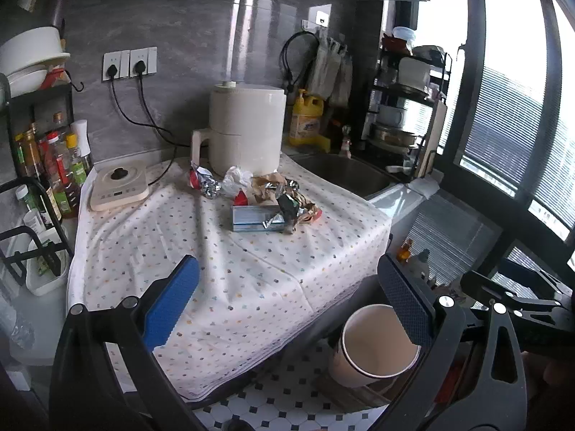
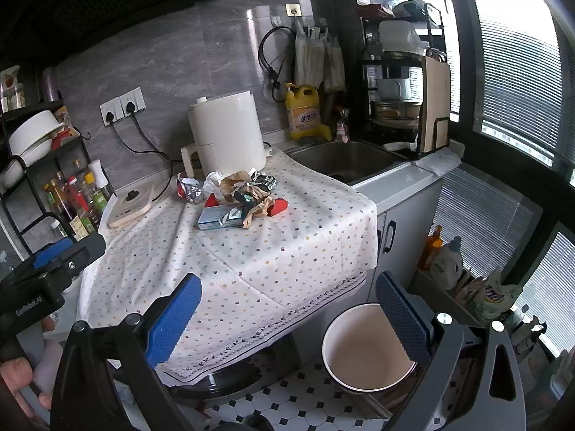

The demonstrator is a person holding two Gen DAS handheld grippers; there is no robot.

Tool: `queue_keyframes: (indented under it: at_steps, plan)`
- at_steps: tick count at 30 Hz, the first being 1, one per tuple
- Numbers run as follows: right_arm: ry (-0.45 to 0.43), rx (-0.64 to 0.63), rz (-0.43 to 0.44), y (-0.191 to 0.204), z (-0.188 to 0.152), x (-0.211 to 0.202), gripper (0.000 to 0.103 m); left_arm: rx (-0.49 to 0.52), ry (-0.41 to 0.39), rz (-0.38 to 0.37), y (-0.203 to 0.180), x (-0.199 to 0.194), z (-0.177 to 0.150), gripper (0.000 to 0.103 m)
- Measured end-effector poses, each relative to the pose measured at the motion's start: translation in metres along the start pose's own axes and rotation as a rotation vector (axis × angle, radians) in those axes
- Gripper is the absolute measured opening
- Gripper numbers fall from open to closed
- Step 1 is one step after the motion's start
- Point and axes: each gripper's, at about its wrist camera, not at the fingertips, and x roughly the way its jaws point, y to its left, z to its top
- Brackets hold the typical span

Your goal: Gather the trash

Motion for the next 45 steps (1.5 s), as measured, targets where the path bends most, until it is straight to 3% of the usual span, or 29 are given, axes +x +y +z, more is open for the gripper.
queue_keyframes:
  at_steps: [45]
  plan:
    - [-0.019, -0.002, 0.013, -0.007, 0.014, -0.015, 0.095, -0.003, -0.009, 0.001, -0.003, -0.012, 0.003, 0.098]
